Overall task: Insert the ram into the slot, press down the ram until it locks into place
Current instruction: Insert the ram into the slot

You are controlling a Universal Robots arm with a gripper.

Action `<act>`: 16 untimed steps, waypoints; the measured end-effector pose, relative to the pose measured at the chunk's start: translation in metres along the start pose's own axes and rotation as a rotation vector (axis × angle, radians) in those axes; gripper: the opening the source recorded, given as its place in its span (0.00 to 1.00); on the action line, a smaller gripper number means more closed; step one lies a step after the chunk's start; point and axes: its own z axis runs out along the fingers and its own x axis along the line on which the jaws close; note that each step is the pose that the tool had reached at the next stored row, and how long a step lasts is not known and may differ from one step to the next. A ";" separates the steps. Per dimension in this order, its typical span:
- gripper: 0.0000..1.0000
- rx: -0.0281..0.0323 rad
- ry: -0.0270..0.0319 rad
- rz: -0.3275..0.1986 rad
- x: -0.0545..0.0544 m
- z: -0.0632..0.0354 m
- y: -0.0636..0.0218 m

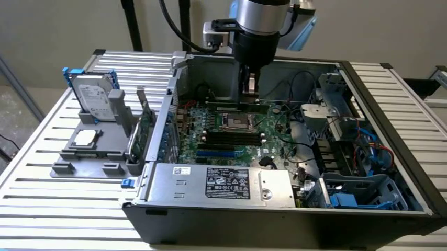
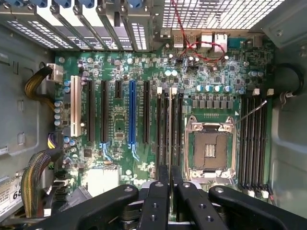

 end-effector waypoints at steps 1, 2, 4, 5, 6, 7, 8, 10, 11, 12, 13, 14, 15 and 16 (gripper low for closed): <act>0.13 0.0001 -0.0002 0.000 0.001 0.0017 -0.0001; 0.13 0.0001 -0.0002 0.001 0.001 0.0037 -0.0002; 0.13 0.0001 -0.0002 0.004 0.002 0.0073 -0.0003; 0.13 0.0001 -0.0003 0.005 0.003 0.0091 -0.0004; 0.13 0.0001 -0.0003 0.007 0.004 0.0109 -0.0005; 0.13 0.0001 -0.0005 0.008 0.004 0.0126 -0.0006; 0.13 0.0001 -0.0004 0.009 0.005 0.0144 -0.0007; 0.13 0.0001 -0.0004 0.011 0.007 0.0182 -0.0009; 0.13 0.0001 -0.0005 0.012 0.007 0.0200 -0.0011; 0.13 0.0002 -0.0007 0.012 0.008 0.0218 -0.0014; 0.13 0.0002 -0.0006 0.013 0.009 0.0236 -0.0018; 0.13 0.0001 -0.0006 0.013 0.009 0.0253 -0.0023; 0.13 0.0001 -0.0005 0.013 0.009 0.0270 -0.0030; 0.13 0.0001 -0.0005 0.014 0.010 0.0289 -0.0036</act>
